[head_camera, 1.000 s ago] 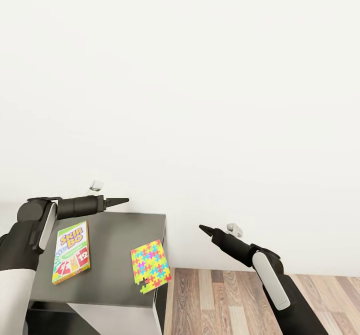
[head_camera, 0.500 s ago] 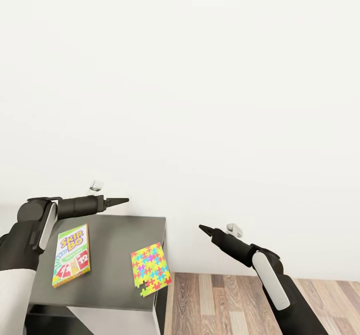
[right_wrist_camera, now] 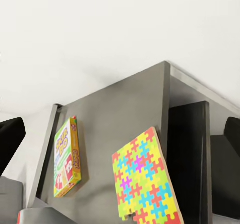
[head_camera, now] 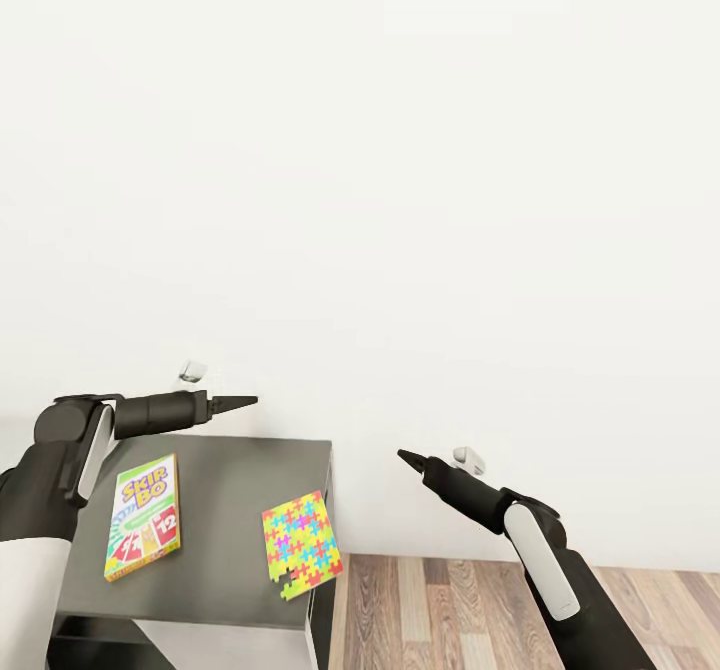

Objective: Put all the toys in the child's room - the three board games (two on the bed and one on the table), the two jigsaw puzzles on the table, and the tennis ball on the table - inside the toy box on the table in the child's room.

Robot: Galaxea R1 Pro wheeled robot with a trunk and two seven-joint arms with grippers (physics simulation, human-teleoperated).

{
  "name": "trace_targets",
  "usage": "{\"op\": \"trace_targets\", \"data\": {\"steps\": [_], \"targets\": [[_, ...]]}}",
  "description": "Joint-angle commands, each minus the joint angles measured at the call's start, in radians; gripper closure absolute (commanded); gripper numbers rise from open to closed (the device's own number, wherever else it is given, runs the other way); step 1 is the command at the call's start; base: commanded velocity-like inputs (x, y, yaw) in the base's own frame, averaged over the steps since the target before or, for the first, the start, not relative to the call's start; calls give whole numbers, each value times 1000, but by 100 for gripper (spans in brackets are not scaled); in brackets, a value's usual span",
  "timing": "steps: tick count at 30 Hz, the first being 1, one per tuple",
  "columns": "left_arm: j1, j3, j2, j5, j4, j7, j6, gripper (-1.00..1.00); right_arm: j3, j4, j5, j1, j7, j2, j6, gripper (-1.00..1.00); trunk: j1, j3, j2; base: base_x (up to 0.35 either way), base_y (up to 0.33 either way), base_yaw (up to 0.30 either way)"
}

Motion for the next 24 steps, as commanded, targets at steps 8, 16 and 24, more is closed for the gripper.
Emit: {"op": "trace_targets", "data": {"steps": [8, 16, 24], "targets": [[-1, 0, 0, 3, 0, -1, 10, -100, 0, 0, 1, -1, 2, 0, 3, -100, 1, 11, -2, 0, 0, 0], [-1, 0, 0, 3, 0, -1, 10, -100, 0, 0, 1, -1, 2, 0, 3, -100, 1, 24, -2, 0, 0, 0], [-1, 0, 0, 3, 0, -2, 11, -100, 0, 0, 1, -1, 2, 0, 3, -100, 1, 38, -2, 0, 0, 0]]}}
